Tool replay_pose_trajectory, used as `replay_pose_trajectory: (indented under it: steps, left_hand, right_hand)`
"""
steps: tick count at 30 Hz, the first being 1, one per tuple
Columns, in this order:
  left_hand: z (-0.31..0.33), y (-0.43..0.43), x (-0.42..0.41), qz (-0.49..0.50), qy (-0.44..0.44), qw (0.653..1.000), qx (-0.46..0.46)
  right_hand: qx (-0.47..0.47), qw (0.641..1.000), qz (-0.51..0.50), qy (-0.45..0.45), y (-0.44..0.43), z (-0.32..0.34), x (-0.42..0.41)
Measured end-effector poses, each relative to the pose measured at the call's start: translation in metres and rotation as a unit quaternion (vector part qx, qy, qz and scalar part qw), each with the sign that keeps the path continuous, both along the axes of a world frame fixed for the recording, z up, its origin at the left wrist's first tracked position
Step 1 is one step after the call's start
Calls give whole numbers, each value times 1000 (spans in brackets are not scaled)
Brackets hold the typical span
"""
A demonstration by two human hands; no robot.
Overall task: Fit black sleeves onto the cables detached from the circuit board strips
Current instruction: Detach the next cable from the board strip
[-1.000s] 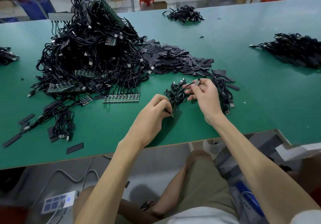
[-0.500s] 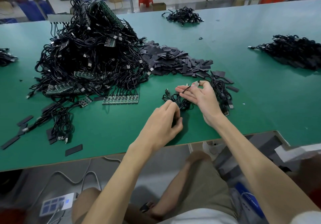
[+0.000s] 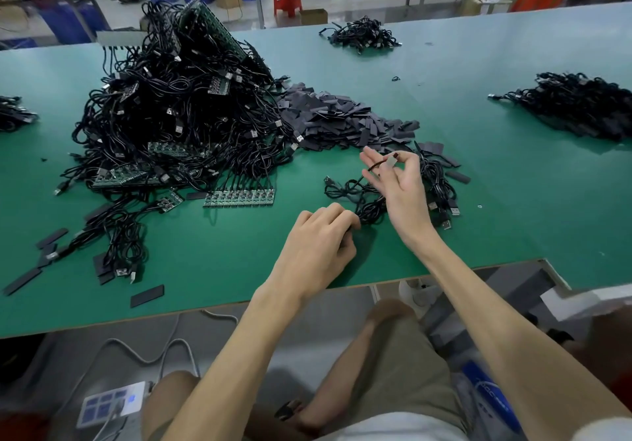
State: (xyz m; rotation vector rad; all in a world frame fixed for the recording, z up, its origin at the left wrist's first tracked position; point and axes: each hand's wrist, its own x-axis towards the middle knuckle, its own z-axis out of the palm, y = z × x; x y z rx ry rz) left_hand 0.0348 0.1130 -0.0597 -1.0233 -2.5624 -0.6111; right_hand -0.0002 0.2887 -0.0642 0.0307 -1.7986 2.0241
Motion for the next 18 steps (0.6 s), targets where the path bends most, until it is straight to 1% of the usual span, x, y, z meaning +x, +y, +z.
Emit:
replay_pose_trajectory:
  steps: [3, 5, 9, 15, 18]
  left_hand:
    - [-2, -5, -1, 27, -6, 1000, 0]
    - [-1, -5, -1, 36, -9, 999, -3]
    - [0, -4, -1, 43, -15, 999, -7]
    - [-3, -10, -7, 87, -16, 996, -16]
    - [-5, -17, -15, 111, -8, 994, -21]
  right_hand:
    - [-44, 997, -61, 21, 5, 0, 0]
    - [-70, 994, -75, 23, 7, 1, 0]
    - [-79, 993, -81, 28, 7, 0, 0]
    - [-109, 983, -145, 32, 12, 0, 2]
    - [-114, 980, -158, 28, 13, -1, 2]
